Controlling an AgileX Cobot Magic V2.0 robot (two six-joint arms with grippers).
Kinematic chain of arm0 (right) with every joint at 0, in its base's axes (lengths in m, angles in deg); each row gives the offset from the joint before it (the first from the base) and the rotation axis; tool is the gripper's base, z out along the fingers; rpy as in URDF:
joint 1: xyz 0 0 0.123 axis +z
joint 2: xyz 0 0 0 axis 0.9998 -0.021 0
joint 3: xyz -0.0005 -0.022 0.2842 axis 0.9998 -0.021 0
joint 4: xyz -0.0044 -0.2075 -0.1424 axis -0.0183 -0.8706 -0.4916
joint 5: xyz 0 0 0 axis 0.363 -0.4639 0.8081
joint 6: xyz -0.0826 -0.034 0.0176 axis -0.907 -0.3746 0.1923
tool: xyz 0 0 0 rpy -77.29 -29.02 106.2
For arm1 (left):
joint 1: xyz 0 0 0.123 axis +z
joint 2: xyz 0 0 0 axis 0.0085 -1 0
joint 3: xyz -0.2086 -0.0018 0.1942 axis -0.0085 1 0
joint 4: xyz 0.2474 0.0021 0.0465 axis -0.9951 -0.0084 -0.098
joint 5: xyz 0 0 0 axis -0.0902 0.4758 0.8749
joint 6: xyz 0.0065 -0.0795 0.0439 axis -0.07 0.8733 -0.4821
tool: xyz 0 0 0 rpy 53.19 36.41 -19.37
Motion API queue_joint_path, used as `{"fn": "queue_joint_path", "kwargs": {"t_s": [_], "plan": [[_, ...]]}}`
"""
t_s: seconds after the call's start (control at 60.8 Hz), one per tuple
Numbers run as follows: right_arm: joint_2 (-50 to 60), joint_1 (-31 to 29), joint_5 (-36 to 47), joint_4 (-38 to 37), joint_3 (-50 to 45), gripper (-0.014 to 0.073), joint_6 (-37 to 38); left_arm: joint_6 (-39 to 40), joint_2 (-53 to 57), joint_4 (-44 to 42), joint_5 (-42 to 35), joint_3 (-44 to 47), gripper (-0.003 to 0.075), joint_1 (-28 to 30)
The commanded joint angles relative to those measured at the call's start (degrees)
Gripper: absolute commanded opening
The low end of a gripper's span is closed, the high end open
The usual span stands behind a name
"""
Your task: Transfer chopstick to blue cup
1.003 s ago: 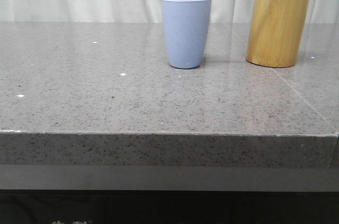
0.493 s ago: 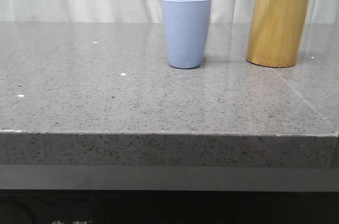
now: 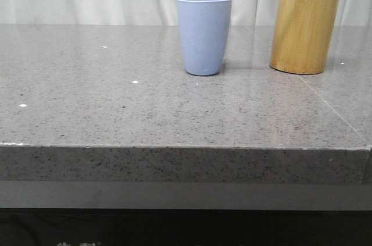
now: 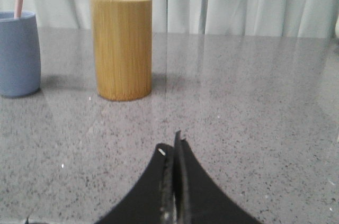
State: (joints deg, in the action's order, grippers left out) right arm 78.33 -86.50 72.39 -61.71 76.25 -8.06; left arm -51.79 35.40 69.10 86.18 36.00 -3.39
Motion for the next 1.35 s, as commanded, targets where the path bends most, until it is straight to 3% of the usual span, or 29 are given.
{"fn": "queue_joint_path", "kwargs": {"t_s": [0.0, 1.332], "plan": [[1.33, -0.36, 5.62, -2.29, 0.22, -0.0117, 2.78, 0.14, 1.26, 0.51, -4.47, 0.65, -0.0019, -0.14], [1.27, -2.35, 5.62, -2.31, 0.22, -0.0117, 2.72, 0.14, 1.26, 0.51, -4.47, 0.65, -0.0019, -0.14]]}}
